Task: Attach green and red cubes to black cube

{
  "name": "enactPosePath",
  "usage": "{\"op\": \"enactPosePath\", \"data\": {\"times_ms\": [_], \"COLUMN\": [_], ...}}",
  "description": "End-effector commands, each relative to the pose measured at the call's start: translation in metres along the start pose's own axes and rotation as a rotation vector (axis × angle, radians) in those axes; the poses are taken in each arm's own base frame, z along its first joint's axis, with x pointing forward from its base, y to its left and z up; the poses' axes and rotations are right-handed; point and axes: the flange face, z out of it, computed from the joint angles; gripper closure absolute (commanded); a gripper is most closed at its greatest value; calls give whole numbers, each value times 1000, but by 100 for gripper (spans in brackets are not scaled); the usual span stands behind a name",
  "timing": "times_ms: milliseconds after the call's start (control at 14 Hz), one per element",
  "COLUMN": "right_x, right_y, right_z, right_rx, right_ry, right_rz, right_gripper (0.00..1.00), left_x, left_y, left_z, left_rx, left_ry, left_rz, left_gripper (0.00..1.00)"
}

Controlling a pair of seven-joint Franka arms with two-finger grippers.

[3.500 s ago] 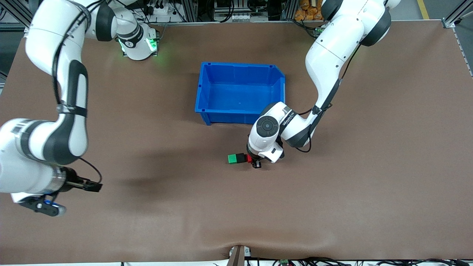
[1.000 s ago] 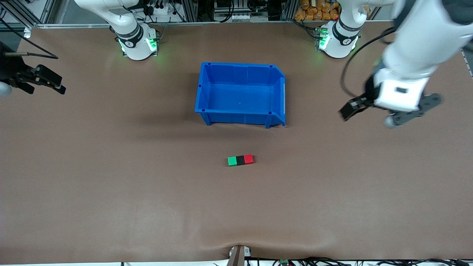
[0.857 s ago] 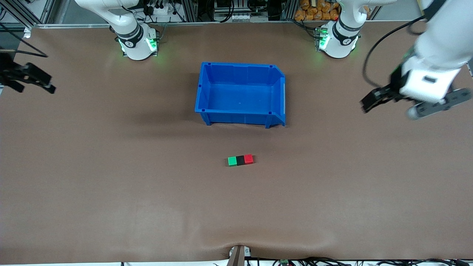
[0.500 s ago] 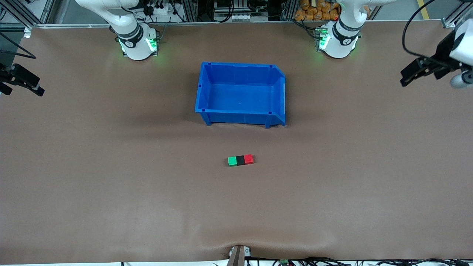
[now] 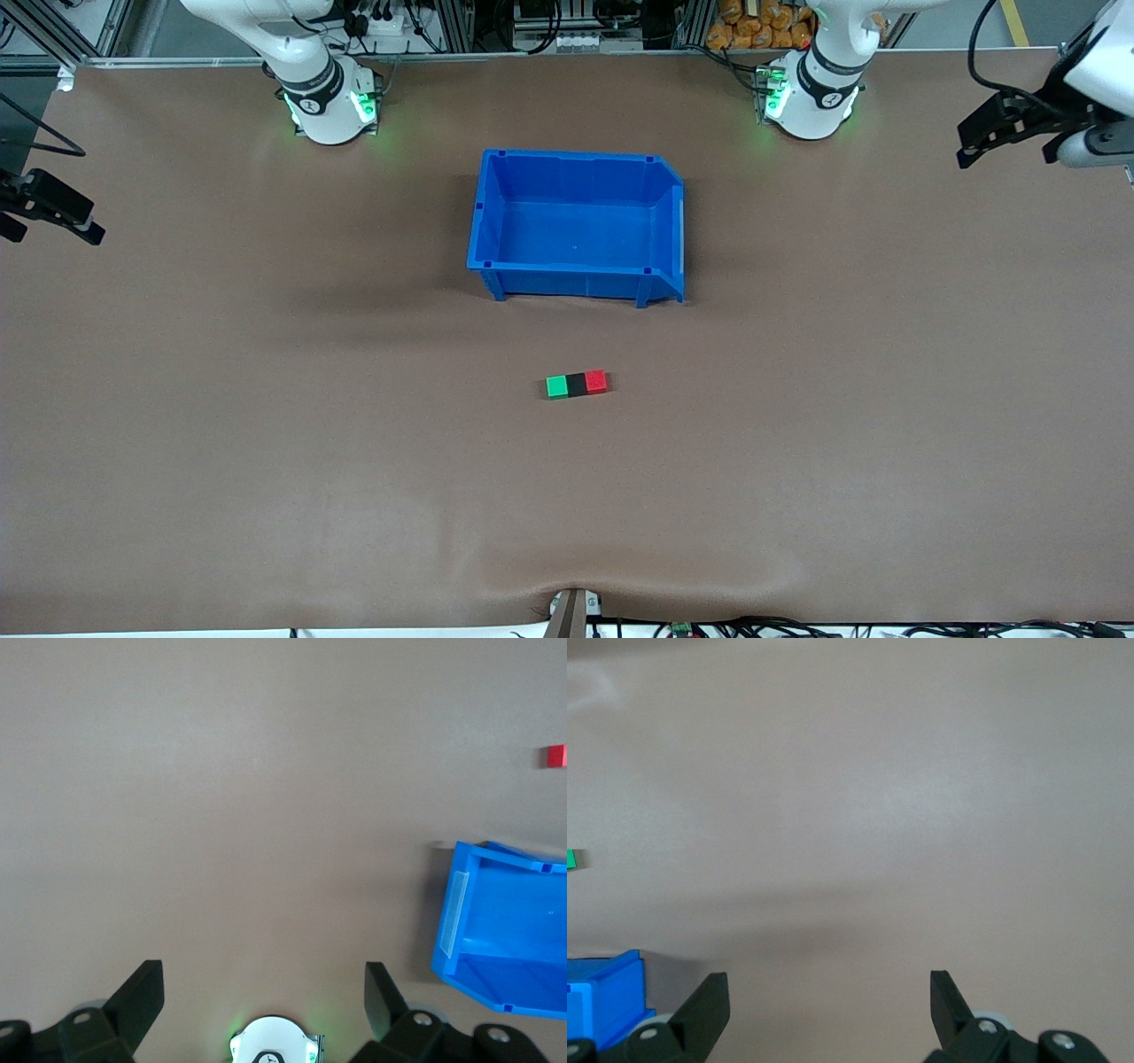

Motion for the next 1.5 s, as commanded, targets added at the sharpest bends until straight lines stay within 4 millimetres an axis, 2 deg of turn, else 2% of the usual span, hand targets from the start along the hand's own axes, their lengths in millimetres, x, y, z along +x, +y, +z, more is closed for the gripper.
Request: {"op": "enactPosePath", "data": {"times_ms": [0,71,286,571,1071,1429], "right_x": [11,12,12,13,14,14], "right_y": [4,3,3,5,5,5], "right_z": [3,-1,-2,-1,1,3], "right_rx": [-16,-15,-15,-17,-16,-16], "right_ry": [-11,-3,-2,-3,-9,-12], "right_rz": [0,2,2,6,7,7], "right_gripper": [0,0,0,0,0,0], "left_x": [0,-2,0,8,7,7], "left_y": [6,13,15,4,4,12], "left_z": [1,0,-7,-13,-14,-15], "left_rx": [-2,1,-1,-6,-5,-2], "left_ry": [10,8,24,31,29,32], "left_rz": [-35,-37,-26,-49,-51,-37], "left_gripper": [0,0,0,0,0,0]}}
